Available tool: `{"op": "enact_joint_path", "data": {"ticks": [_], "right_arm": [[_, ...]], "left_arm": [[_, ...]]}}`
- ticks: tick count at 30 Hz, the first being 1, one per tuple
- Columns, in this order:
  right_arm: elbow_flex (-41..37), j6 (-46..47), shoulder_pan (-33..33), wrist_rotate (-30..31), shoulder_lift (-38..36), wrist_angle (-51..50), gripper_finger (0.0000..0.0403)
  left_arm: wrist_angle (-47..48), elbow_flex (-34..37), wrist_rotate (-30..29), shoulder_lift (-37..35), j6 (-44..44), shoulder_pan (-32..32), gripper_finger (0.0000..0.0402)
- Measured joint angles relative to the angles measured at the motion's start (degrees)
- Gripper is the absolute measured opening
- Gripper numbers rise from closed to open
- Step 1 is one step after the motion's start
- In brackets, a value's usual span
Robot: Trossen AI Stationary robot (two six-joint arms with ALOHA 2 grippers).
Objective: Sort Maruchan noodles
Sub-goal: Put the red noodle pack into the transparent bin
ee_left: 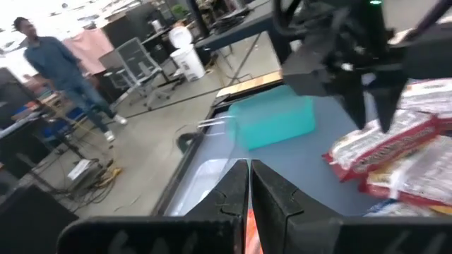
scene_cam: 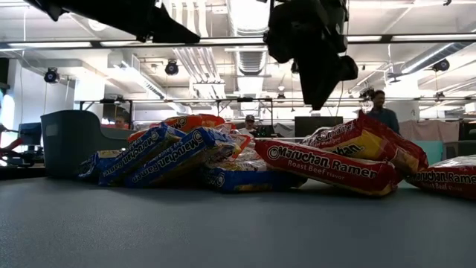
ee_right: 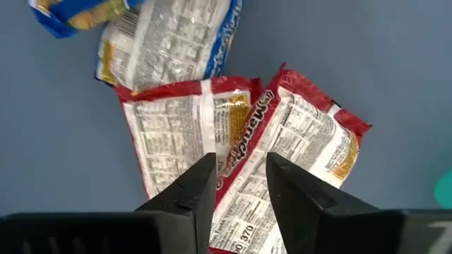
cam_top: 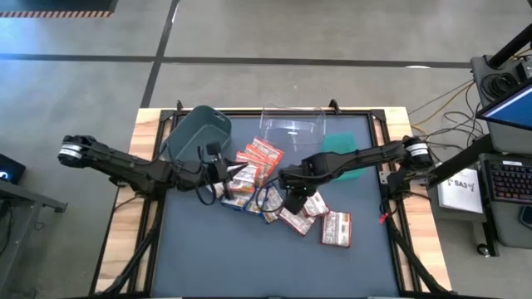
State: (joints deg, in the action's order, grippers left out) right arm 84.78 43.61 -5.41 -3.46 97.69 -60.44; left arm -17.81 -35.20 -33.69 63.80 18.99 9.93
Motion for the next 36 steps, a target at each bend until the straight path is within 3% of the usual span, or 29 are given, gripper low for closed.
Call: {"op": "enact_joint_path", "data": {"ticks": [6, 10, 16, 18, 22, 30, 36], "right_arm": [[1.0, -0.9, -0.4, 0.2, 1.1, -0.4, 0.0115], [1.0, -5.8, -0.3, -5.6, 1.1, -0.3, 0.0095], [1.0, -6.6, -0.5, -3.2, 0.5, 3.7, 0.0027], [1.0, -6.1, -0.4, -5.1, 0.1, 5.2, 0.0022], [1.0, -1.6, -0.6, -10.6, 0.3, 5.4, 0.0058], [1.0, 8.0, -0.9, -6.1, 0.6, 5.9, 0.0194], [1.0, 15.1, -1.2, -3.2, 2.6, 5.7, 0.0218]], "left_arm": [[3.0, 0.0, -7.8, -3.9, 2.3, 0.0, 0.0000], [4.7, 0.0, -7.9, -8.3, 2.9, 0.0, 0.0000], [10.9, 0.2, -7.9, -14.7, 1.6, 0.0, 0.0000], [12.2, 0.2, -7.8, -16.3, 1.4, 0.0, 0.0000], [13.8, 0.4, -7.8, -18.8, 1.2, 0.0, 0.0000], [15.8, 1.9, -7.8, -21.9, 0.9, 0.0, 0.0000], [15.8, 3.0, -7.8, -23.6, 0.9, 0.0, 0.0000]]}}
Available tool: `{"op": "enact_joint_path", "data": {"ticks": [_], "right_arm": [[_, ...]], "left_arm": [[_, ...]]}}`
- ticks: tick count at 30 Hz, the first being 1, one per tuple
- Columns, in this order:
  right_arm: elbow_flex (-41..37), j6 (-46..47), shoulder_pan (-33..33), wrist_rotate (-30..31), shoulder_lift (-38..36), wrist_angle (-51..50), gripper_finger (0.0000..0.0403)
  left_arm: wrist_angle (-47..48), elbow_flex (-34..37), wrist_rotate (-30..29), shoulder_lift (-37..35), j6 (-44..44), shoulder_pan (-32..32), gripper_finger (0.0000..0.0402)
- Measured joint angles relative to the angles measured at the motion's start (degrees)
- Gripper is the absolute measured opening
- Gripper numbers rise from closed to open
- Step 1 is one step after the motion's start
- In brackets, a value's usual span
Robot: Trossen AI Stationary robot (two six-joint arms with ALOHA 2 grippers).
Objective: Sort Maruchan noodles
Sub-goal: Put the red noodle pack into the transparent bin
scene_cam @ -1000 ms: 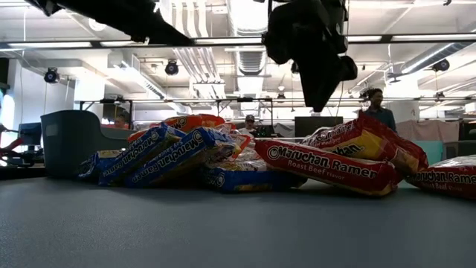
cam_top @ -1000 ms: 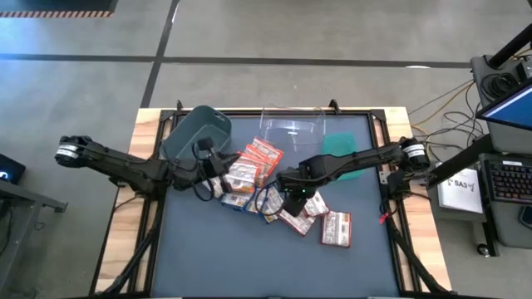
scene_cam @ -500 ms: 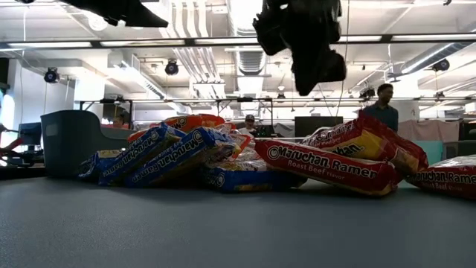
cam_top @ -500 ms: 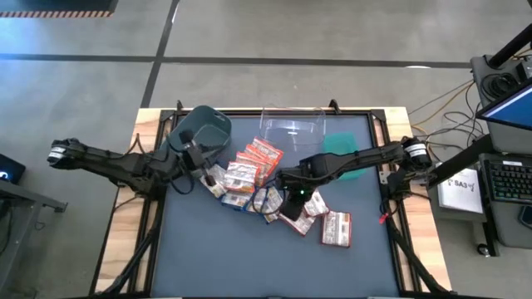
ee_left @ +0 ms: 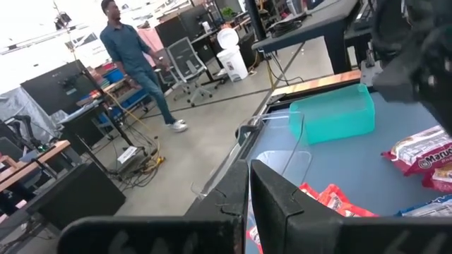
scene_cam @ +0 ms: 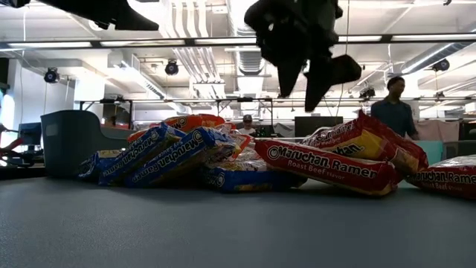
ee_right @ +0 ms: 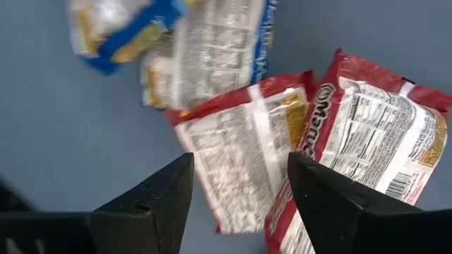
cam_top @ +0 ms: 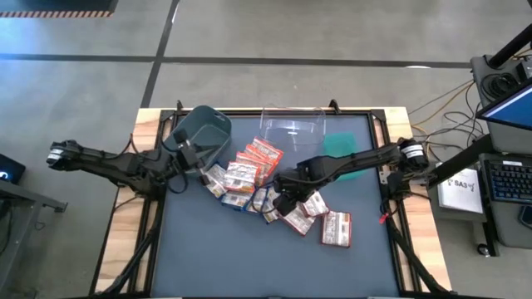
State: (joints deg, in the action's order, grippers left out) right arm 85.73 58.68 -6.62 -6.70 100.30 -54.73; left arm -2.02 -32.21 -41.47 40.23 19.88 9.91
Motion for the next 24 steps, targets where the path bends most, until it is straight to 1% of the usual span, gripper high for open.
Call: {"op": "enact_joint_path", "data": {"ticks": [2, 5, 11, 14, 19, 22, 24], "right_arm": [[0.0, 0.5, 0.0, 1.2, 1.4, -0.4, 0.0219], [1.9, -0.5, 0.2, 1.8, 4.0, -5.0, 0.0219], [9.8, -4.2, 0.3, 8.3, 7.9, -16.6, 0.0219], [12.2, -4.2, 0.3, 8.0, 9.8, -18.4, 0.0219], [13.6, -4.8, -0.4, 6.3, 14.7, -21.2, 0.0217], [14.2, -5.6, -0.6, 6.2, 17.2, -25.6, 0.0207], [14.4, -6.0, -0.5, 6.6, 18.1, -26.7, 0.0195]], "left_arm": [[-0.1, 0.1, 0.0, -0.3, 0.1, 0.0, 0.0000], [-0.1, 0.1, 0.0, -0.4, 0.1, 0.0, 0.0000], [0.0, 0.1, 0.0, -0.4, 0.1, 0.0, 0.0000], [0.0, 0.1, 0.0, -0.3, 0.1, 0.0, 0.0000], [-0.1, 0.4, 0.1, -0.1, 0.1, 0.0, 0.0000], [0.0, 0.9, 0.1, -0.1, 0.1, 0.0, 0.0000], [0.0, 1.0, 0.1, -0.1, 0.1, 0.0, 0.0000]]}}
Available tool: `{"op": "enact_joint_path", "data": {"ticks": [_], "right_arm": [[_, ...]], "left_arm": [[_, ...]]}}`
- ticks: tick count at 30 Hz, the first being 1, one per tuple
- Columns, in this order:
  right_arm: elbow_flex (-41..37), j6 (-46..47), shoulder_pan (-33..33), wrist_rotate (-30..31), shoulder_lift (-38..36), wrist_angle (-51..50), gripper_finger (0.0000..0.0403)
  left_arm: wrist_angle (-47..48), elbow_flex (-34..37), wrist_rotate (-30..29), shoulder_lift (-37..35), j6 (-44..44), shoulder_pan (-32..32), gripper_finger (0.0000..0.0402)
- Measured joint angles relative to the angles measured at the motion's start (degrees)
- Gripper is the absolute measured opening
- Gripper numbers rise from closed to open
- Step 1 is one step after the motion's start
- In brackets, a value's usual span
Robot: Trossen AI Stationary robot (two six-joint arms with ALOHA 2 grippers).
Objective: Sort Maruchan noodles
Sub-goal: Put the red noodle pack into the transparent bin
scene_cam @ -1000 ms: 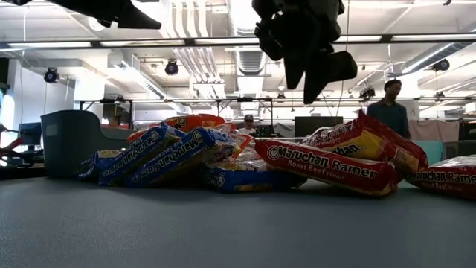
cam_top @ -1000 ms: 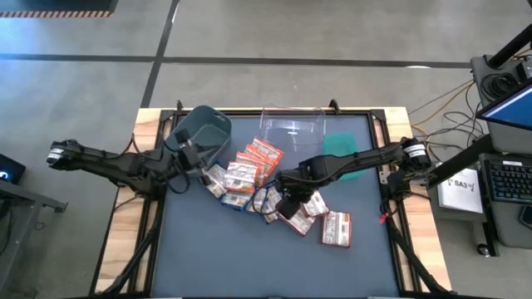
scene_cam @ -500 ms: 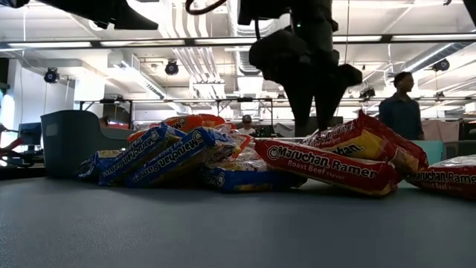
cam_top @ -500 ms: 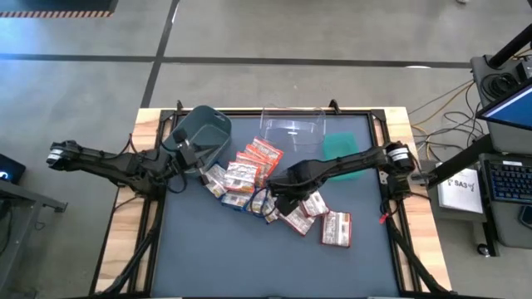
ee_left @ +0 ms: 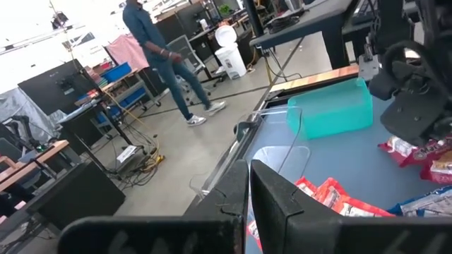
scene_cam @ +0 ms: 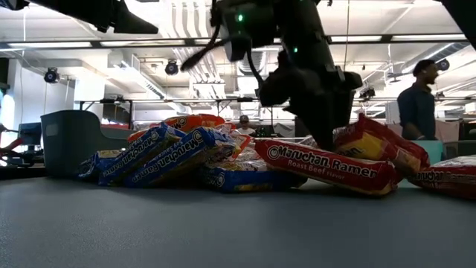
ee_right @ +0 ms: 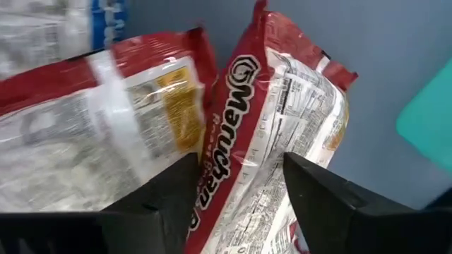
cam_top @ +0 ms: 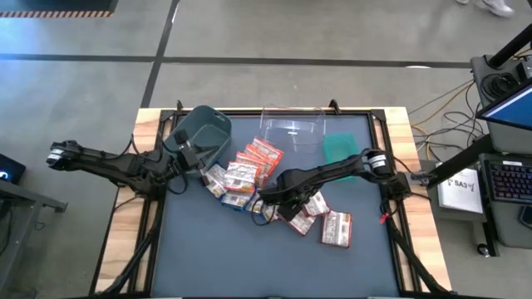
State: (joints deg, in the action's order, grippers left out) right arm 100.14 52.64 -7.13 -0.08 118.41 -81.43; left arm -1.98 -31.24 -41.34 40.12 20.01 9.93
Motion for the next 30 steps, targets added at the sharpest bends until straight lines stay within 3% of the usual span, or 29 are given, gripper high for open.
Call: {"op": "enact_joint_path", "data": {"ticks": [5, 13, 20, 27, 30], "right_arm": [[0.0, -1.1, 0.0, 0.3, 1.1, -0.3, 0.0145], [0.0, -2.6, 0.0, 0.2, -0.5, -0.3, 0.0020], [0.0, -2.2, 0.4, 0.6, -7.2, 0.5, 0.0009], [0.0, -1.7, 1.7, 5.7, -18.2, 5.7, 0.0008], [0.0, -1.7, 1.5, 10.7, -21.1, 6.4, 0.0009]], "left_arm": [[-0.1, 0.0, 0.0, -0.1, -0.1, 0.0, 0.0000], [-0.1, 0.0, 0.0, 0.0, -0.2, 0.0, 0.0000], [-0.1, 0.0, -0.1, 0.0, -0.2, 0.0, 0.0000], [-0.2, 0.0, -0.1, 0.0, -0.6, 0.0, 0.0000], [-0.2, 0.0, -0.1, 0.0, -0.6, 0.0, 0.0000]]}}
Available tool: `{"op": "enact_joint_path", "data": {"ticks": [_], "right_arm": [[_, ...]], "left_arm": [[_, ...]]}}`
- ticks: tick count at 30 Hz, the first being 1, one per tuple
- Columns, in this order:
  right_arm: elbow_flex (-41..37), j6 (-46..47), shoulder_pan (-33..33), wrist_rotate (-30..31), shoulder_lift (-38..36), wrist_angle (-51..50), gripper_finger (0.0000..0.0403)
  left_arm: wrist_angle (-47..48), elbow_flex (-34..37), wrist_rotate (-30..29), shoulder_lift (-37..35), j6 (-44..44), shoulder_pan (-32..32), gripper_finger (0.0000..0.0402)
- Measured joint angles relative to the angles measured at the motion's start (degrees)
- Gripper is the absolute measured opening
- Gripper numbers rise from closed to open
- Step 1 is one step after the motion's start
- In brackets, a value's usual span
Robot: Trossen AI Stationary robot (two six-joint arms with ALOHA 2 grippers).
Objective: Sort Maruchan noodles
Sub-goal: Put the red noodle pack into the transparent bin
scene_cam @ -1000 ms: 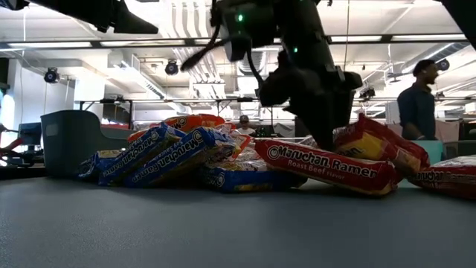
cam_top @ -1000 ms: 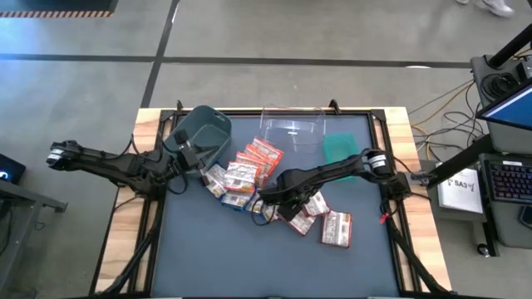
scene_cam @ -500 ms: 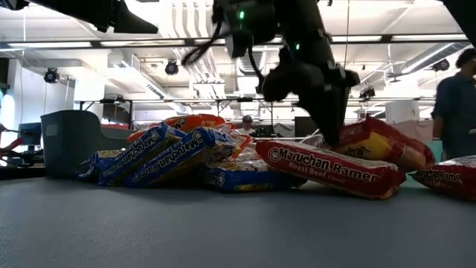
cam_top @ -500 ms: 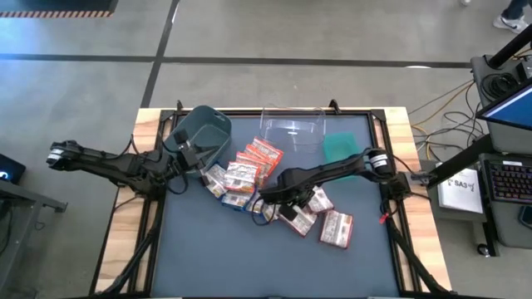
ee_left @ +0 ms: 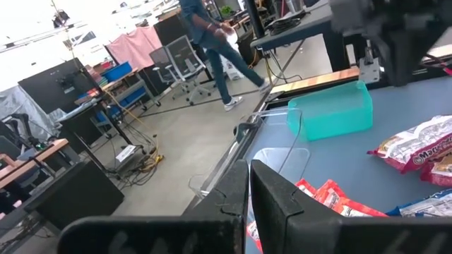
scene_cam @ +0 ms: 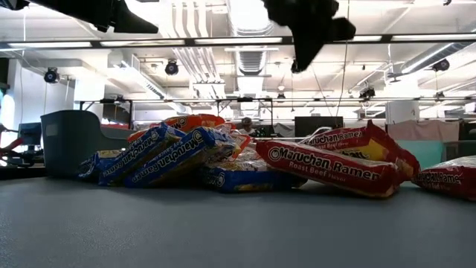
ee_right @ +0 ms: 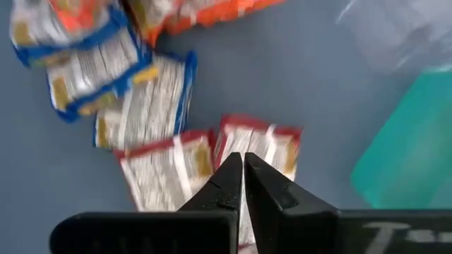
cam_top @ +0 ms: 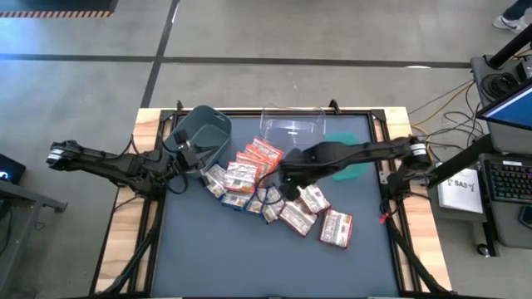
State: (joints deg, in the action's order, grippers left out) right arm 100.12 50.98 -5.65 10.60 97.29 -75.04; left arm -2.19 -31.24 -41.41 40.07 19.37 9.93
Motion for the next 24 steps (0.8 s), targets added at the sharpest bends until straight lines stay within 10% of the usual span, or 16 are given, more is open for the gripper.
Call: {"op": "enact_joint_path", "data": {"ticks": [16, 24], "right_arm": [[0.0, 1.8, -0.7, -5.3, 4.1, 0.8, 0.0212], [0.1, 3.3, -3.1, -7.8, 17.5, -7.3, 0.0213]], "left_arm": [[0.1, 0.0, 0.0, 0.1, -0.5, 0.0, 0.0000], [0.1, 0.0, 0.0, 0.1, -0.5, 0.0, 0.0000]]}}
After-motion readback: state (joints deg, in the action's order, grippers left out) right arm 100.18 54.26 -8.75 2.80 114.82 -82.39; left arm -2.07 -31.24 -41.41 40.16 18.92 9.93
